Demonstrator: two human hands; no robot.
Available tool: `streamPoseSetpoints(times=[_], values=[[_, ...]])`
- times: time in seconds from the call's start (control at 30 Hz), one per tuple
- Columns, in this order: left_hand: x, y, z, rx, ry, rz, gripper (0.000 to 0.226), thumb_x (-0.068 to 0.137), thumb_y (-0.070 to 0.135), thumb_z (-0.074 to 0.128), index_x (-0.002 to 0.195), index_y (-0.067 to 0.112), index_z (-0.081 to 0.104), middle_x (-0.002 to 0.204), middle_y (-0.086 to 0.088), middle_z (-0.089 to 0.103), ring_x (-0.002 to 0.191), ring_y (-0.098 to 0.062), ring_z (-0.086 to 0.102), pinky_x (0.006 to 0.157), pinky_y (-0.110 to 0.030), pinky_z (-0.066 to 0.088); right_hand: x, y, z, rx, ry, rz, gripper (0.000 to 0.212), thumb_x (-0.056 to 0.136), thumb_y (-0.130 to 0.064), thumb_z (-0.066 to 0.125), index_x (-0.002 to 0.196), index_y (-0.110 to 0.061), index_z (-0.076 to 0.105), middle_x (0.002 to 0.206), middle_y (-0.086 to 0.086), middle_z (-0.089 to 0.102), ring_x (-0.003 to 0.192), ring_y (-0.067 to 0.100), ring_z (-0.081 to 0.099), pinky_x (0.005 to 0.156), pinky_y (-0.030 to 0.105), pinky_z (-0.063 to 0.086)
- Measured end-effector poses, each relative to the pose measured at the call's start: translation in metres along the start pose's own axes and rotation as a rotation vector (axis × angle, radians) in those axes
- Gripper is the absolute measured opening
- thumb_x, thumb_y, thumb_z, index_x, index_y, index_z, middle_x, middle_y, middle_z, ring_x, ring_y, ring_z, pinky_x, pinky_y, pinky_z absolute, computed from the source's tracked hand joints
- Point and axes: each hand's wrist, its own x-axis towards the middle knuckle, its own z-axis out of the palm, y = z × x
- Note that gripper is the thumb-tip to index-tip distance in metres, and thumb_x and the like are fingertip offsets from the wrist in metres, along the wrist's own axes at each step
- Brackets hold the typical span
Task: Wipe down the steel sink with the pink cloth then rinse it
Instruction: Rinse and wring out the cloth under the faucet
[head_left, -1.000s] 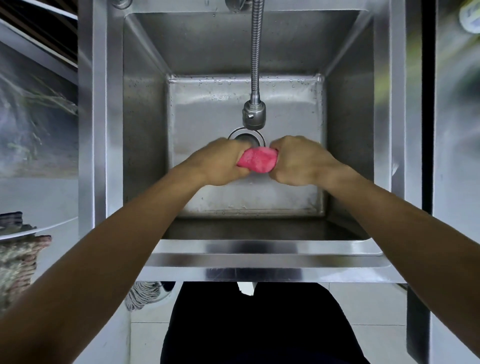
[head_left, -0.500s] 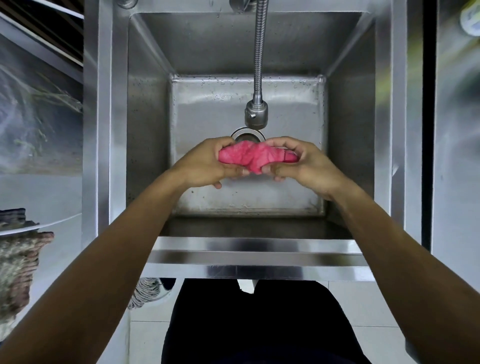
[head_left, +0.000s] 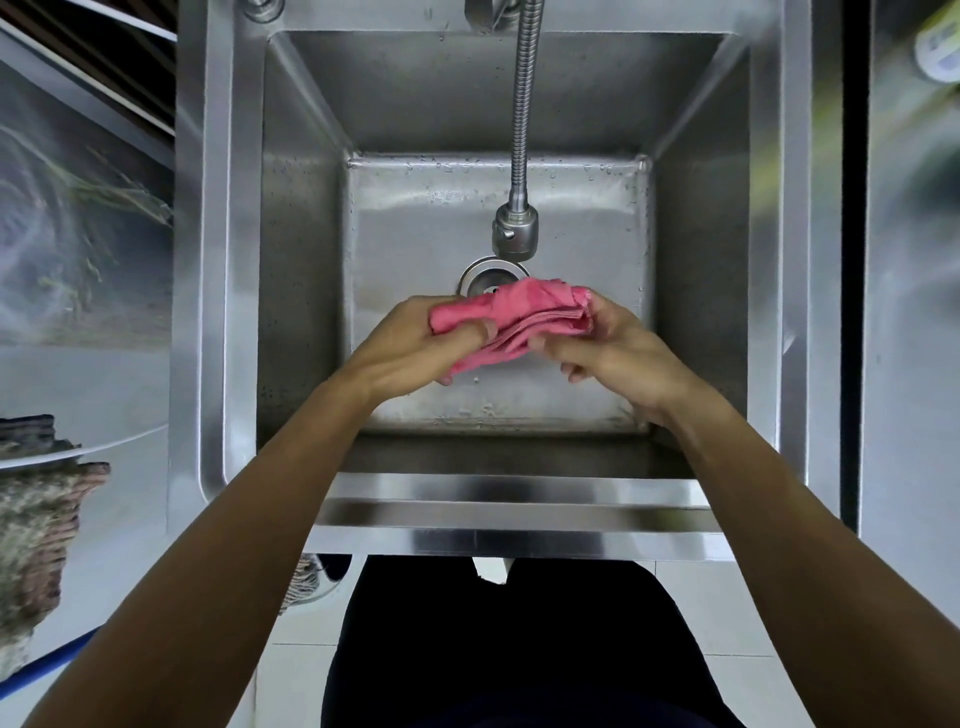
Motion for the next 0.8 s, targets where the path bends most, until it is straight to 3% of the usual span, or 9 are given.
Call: streamPoseSetpoints(times=[0.07, 0.13, 0.2, 0.27, 0.37, 0.47, 0.53, 0.67, 0.8], values=[[-0.005, 0.009, 0.001, -0.148, 0.001, -0.024, 0.02, 0.097, 0.033, 0.07, 0.115, 0.026, 0.067, 0.111, -0.011, 0.073, 0.092, -0.028, 0.076, 0.07, -0.049, 0.065, -0.001, -0.007, 0.003, 0.013, 0.092, -0.033, 0.016, 0.093, -0.025, 0.075, 0.107, -0.028, 0.07, 0.084, -0.023, 0.075, 0.078, -0.008, 0.068, 0.07, 0.014, 0.051], [-0.009, 0.015, 0.002, -0.223, 0.009, -0.01, 0.026, 0.097, 0.032, 0.07, 0.12, 0.023, 0.062, 0.115, -0.006, 0.072, 0.094, -0.024, 0.077, 0.066, -0.044, 0.065, -0.003, -0.01, 0.005, 0.041, 0.13, -0.024, 0.011, 0.094, -0.028, 0.074, 0.105, -0.029, 0.074, 0.093, -0.015, 0.079, 0.089, -0.001, 0.072, 0.081, 0.022, 0.056], [-0.009, 0.018, 0.004, -0.237, 0.042, -0.019, 0.026, 0.096, 0.034, 0.072, 0.118, 0.021, 0.066, 0.111, -0.002, 0.074, 0.098, -0.02, 0.076, 0.066, -0.041, 0.065, -0.004, -0.007, 0.006, 0.005, 0.128, -0.011, 0.017, 0.093, -0.024, 0.075, 0.109, -0.029, 0.073, 0.102, -0.008, 0.079, 0.098, 0.008, 0.072, 0.089, 0.034, 0.058], [-0.009, 0.018, 0.005, -0.262, 0.118, -0.055, 0.024, 0.098, 0.04, 0.068, 0.113, 0.023, 0.072, 0.105, 0.0, 0.077, 0.099, -0.019, 0.076, 0.07, -0.038, 0.065, -0.006, -0.003, 0.005, -0.019, 0.063, 0.006, 0.032, 0.091, -0.022, 0.077, 0.12, -0.027, 0.067, 0.11, -0.005, 0.077, 0.104, 0.01, 0.07, 0.09, 0.037, 0.058], [-0.009, 0.021, 0.009, -0.277, 0.193, -0.06, 0.027, 0.098, 0.044, 0.066, 0.106, 0.022, 0.079, 0.098, 0.001, 0.081, 0.095, -0.015, 0.077, 0.086, -0.03, 0.062, -0.009, -0.002, 0.006, 0.196, 0.016, 0.07, 0.037, 0.091, -0.044, 0.07, 0.124, -0.027, 0.062, 0.111, -0.007, 0.074, 0.106, 0.012, 0.071, 0.086, 0.034, 0.059], [-0.01, 0.024, 0.011, -0.322, 0.207, -0.062, 0.029, 0.096, 0.045, 0.069, 0.103, 0.02, 0.08, 0.096, -0.004, 0.081, 0.092, -0.015, 0.078, 0.085, -0.028, 0.061, -0.004, -0.004, 0.012, 0.188, 0.148, 0.028, 0.018, 0.092, -0.019, 0.076, 0.107, -0.018, 0.068, 0.099, -0.001, 0.076, 0.093, 0.014, 0.073, 0.085, 0.028, 0.055], [-0.008, 0.02, 0.009, -0.362, 0.164, -0.046, 0.029, 0.089, 0.038, 0.077, 0.111, 0.019, 0.076, 0.105, -0.009, 0.079, 0.097, -0.018, 0.076, 0.09, -0.038, 0.062, -0.001, -0.003, 0.013, 0.209, 0.18, 0.005, 0.024, 0.081, -0.003, 0.08, 0.094, -0.016, 0.064, 0.094, 0.008, 0.069, 0.09, 0.019, 0.068, 0.087, 0.032, 0.053], [-0.005, 0.012, 0.007, -0.346, 0.159, -0.051, 0.039, 0.088, 0.018, 0.081, 0.124, 0.014, 0.067, 0.111, -0.007, 0.078, 0.104, -0.023, 0.075, 0.094, -0.041, 0.061, 0.0, -0.006, 0.01, 0.415, 0.206, 0.055, 0.034, 0.086, -0.002, 0.075, 0.118, -0.007, 0.064, 0.111, 0.018, 0.073, 0.11, 0.034, 0.071, 0.104, 0.045, 0.055], [-0.005, 0.014, 0.006, -0.408, 0.211, -0.096, 0.03, 0.1, 0.03, 0.067, 0.12, 0.007, 0.07, 0.112, -0.012, 0.078, 0.105, -0.025, 0.075, 0.09, -0.046, 0.063, -0.003, -0.01, 0.014, 0.395, 0.269, 0.018, 0.022, 0.092, -0.003, 0.072, 0.112, -0.012, 0.065, 0.103, 0.002, 0.078, 0.104, 0.024, 0.075, 0.096, 0.038, 0.06]])
